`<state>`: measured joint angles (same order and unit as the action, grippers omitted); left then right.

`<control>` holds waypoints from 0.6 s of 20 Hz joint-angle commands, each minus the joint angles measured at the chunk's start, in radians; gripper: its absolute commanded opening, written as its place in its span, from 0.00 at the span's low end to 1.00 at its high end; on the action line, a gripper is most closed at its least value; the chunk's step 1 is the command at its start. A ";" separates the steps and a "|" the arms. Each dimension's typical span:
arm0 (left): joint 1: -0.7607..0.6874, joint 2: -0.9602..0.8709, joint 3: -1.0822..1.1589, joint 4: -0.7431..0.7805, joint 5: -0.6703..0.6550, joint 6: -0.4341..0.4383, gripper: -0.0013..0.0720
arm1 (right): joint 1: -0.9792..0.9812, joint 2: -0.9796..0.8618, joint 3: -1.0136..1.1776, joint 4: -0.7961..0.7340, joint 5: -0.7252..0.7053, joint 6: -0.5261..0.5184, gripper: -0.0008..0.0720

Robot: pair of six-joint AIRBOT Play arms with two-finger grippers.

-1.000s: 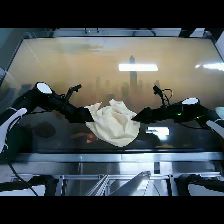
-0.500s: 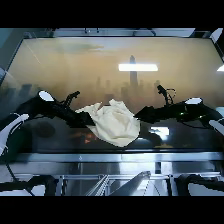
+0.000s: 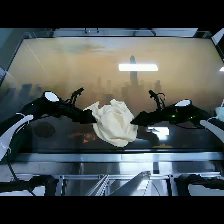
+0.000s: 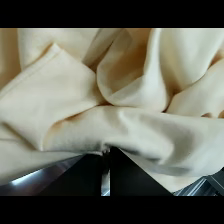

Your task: Fold the shirts.

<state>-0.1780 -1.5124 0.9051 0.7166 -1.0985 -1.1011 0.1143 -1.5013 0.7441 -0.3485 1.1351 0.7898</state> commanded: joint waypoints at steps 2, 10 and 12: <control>0.019 0.021 0.003 -0.012 -0.020 0.001 0.05 | 0.009 0.010 0.011 0.044 0.040 -0.035 0.04; 0.190 0.311 0.003 -0.014 -0.152 0.000 0.05 | -0.162 0.258 0.058 0.044 0.134 -0.027 0.04; 0.225 0.386 0.003 -0.063 -0.232 0.002 0.05 | -0.189 0.353 0.059 0.083 0.146 -0.027 0.04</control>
<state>-0.0055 -1.2228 0.9073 0.6971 -1.2263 -1.0992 -0.0284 -1.2606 0.7982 -0.3008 1.2587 0.7586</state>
